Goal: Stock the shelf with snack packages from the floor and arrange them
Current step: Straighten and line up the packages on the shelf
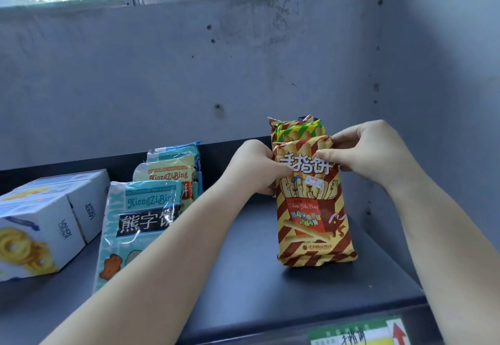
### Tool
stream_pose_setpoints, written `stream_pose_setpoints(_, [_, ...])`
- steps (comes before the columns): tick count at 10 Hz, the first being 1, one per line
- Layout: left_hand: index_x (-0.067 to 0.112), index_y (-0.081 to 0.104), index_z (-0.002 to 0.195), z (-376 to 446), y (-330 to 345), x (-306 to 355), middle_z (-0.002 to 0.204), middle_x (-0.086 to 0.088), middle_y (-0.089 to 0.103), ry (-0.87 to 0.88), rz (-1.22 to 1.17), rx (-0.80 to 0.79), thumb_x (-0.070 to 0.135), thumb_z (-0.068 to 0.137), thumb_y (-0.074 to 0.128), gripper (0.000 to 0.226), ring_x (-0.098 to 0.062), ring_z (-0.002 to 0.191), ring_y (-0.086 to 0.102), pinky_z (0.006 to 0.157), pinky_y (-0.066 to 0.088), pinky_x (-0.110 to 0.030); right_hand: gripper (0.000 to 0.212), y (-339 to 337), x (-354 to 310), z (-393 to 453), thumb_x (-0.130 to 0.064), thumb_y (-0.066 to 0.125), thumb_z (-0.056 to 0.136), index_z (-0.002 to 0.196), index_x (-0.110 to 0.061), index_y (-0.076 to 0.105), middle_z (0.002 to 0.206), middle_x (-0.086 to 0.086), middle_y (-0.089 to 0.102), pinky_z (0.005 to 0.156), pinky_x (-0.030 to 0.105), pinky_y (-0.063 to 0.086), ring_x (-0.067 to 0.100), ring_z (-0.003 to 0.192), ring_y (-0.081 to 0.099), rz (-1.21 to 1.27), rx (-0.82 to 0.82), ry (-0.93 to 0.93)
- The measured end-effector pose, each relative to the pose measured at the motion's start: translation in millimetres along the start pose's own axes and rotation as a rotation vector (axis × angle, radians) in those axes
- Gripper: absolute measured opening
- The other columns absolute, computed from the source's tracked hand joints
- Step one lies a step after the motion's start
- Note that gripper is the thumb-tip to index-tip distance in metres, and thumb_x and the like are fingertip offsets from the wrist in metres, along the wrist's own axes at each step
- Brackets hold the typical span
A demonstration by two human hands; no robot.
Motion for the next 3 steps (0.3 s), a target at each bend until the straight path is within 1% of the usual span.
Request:
stream_pose_setpoints(1, [0.002,0.064,0.094,5,1,1,0.101,-0.017,0.072,0.085,-0.072,0.073,0.013,0.082,0.067,0.017,-0.030,0.088,0.071,0.077,0.059,-0.046,0.030,-3,1,8,-0.017,0.078,0.071,0.098,-0.007,0.073,0.093,0.011,0.074,0.081,0.041,0.057,0.022,0.082,0.070,0.042,0.063,-0.007])
stream_pose_setpoints(2, [-0.001,0.064,0.093,14,1,-1,0.097,-0.022,0.072,0.155,-0.076,0.131,0.013,0.081,0.067,0.018,-0.036,0.087,0.070,0.078,0.058,-0.050,0.027,-2,8,19,-0.011,0.076,0.073,0.099,-0.006,0.072,0.094,0.012,0.074,0.083,0.043,0.057,0.023,0.083,0.070,0.084,0.080,-0.008])
stream_pose_setpoints(3, [-0.004,0.066,0.093,18,4,-3,0.098,-0.023,0.071,0.175,-0.025,0.142,0.018,0.079,0.068,0.026,-0.037,0.092,0.068,0.081,0.056,-0.053,0.028,0,13,17,-0.012,0.074,0.075,0.102,-0.004,0.070,0.098,0.013,0.072,0.086,0.043,0.055,0.025,0.087,0.069,0.070,0.090,0.015])
Point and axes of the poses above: each hand's wrist, its own z-axis towards the middle knuckle, its own y-axis out of the palm, x = y × z, the point moved 6 cm from there along z, towards the middle knuckle
